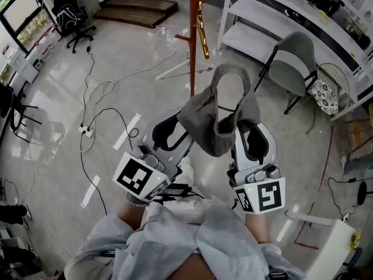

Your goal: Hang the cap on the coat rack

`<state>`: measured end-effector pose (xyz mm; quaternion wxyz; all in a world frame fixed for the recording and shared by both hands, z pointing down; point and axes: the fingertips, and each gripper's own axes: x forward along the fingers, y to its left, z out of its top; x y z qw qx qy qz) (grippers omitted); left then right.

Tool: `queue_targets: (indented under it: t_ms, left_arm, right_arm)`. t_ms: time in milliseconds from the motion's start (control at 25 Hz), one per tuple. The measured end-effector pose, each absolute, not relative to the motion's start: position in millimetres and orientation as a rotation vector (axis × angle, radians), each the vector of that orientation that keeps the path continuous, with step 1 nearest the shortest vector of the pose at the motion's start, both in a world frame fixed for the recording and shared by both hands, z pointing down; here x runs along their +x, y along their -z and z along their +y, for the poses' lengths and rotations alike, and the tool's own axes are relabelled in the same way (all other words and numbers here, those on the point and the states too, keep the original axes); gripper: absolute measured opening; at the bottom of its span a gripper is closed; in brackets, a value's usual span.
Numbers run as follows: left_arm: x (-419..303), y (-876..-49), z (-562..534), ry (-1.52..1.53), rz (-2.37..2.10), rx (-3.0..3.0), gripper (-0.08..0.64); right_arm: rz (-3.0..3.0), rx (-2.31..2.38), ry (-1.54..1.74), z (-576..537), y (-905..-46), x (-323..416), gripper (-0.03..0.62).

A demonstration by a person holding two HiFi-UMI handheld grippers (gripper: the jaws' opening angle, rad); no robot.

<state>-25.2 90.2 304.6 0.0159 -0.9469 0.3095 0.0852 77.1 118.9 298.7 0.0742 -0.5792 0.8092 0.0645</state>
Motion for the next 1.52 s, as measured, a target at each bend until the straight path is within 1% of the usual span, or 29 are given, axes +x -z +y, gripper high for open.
queue_targets:
  t_ms: [320,640,1520]
  left_arm:
    - [-19,-310,80,-0.265,0.961,-2.944,0.153]
    - [-22,-307,47,-0.285,0.985,-2.935,0.153]
    - [-9,-294,-89,-0.308,0.960,-2.936,0.153]
  right_arm:
    - [2.419,-1.733,-0.169,106,-306,85,0.124]
    - [2.436,-1.716,-0.165,73,-302,82,0.124]
    - [2.407,-1.750,-0.163,-62,-290,96,0.124]
